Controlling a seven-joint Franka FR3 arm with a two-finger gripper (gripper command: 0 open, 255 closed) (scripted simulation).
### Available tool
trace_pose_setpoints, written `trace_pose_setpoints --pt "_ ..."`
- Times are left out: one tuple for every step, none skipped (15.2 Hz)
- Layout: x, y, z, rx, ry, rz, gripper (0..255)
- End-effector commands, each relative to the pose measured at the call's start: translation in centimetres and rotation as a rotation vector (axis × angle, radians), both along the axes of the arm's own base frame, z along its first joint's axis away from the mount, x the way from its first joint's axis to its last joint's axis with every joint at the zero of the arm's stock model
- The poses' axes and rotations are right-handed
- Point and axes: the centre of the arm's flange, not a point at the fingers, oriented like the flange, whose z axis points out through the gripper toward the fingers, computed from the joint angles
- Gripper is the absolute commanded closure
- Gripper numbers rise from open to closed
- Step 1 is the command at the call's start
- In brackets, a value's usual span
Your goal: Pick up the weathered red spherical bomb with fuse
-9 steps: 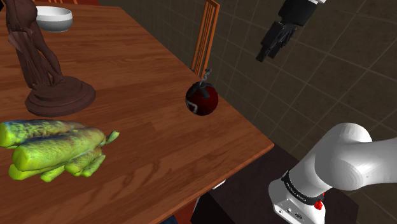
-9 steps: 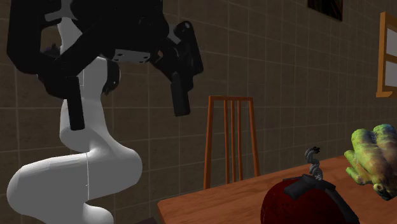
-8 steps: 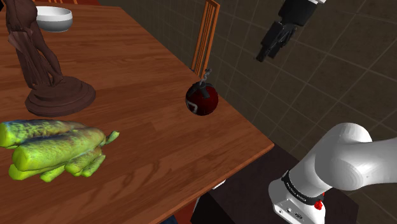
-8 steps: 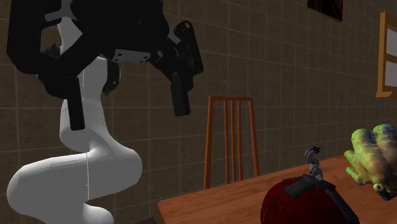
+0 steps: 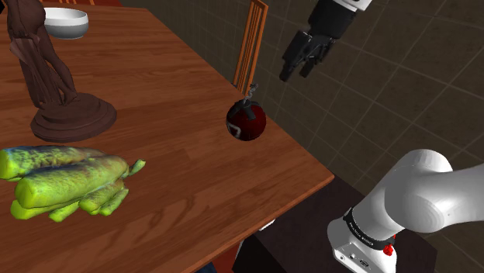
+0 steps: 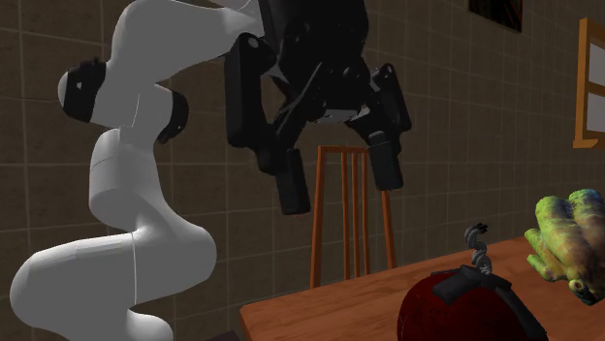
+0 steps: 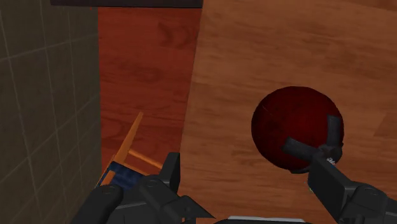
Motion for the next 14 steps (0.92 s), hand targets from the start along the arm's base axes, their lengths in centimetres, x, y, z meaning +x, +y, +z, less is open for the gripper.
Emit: trace_pose_setpoints --pt "0.7 2.3 -0.6 0.007 -0.017 -0.017 0" --pt "1.1 3.5 -0.8 0.010 -0.026 -0.024 0" --pt "1.4 4.7 -1.0 0.013 -0.034 -0.032 0" --pt "1.8 5.9 -1.2 0.015 -0.042 -0.039 0" --pt "2.2 7.1 -1.3 0.018 -0.050 -0.047 0" --pt "2.6 8.3 -1.5 0.021 -0.058 -0.054 0" --pt "2.9 9.2 -1.6 0.023 -0.064 -0.060 0" --pt "2.9 9.2 -2.2 0.023 -0.064 -0.060 0" --pt "2.9 9.2 -2.7 0.023 -0.064 -0.060 0" --pt "2.9 9.2 -3.2 0.023 -0.064 -0.060 0" --pt "2.9 9.2 -3.8 0.023 -0.064 -0.060 0" --pt "2.9 9.2 -4.3 0.023 -0.064 -0.060 0" --pt "2.9 9.2 -4.8 0.023 -0.064 -0.060 0" --pt "2.9 9.2 -5.3 0.023 -0.064 -0.060 0"
